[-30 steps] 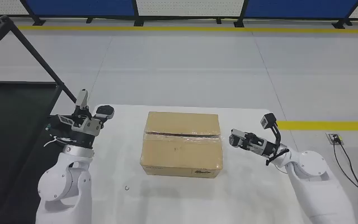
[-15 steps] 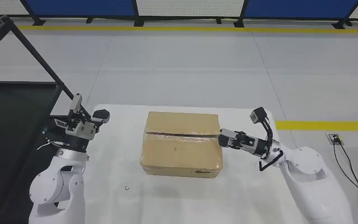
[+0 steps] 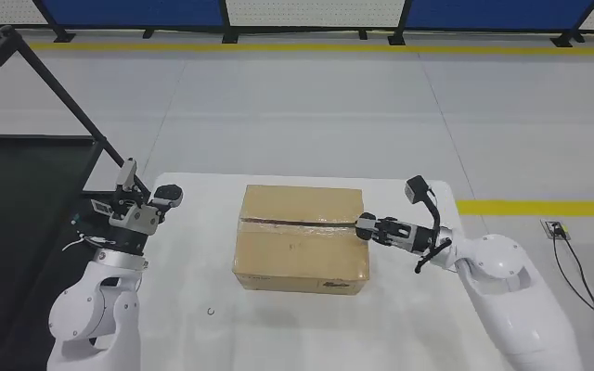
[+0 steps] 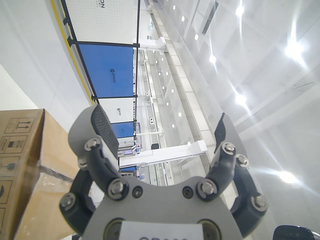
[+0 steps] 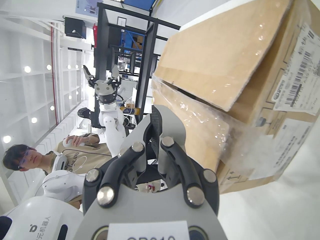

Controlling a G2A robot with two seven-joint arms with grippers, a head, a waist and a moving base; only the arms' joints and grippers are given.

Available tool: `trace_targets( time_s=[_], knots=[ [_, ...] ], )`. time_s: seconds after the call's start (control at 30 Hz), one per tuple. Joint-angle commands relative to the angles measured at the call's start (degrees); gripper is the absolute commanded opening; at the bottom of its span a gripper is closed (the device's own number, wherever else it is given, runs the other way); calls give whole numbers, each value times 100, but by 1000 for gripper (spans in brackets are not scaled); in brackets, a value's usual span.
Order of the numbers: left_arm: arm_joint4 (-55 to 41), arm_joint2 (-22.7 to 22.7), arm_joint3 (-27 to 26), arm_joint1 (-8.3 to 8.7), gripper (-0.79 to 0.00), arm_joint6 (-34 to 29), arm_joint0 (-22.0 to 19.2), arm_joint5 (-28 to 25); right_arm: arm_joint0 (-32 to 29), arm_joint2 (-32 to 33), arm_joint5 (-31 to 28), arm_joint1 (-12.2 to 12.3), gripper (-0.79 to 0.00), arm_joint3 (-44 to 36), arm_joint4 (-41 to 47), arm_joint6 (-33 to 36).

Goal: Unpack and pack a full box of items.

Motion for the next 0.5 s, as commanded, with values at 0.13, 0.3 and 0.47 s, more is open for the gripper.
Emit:
trace_targets(
  time_s=[0.13, 0.3, 0.47],
  knots=[
    [-54, -26, 40, 37, 0, 24, -9, 0, 331, -379, 296, -83, -785, 315, -210, -205],
    [-108, -54, 51, 64, 0, 68, 11, -16, 542, -604, 549, -118, -785, 430, -480, -186],
    [-147, -45, 46, 89, 0, 98, 33, -36, 680, -789, 821, -161, -785, 438, -737, -419]
  ],
)
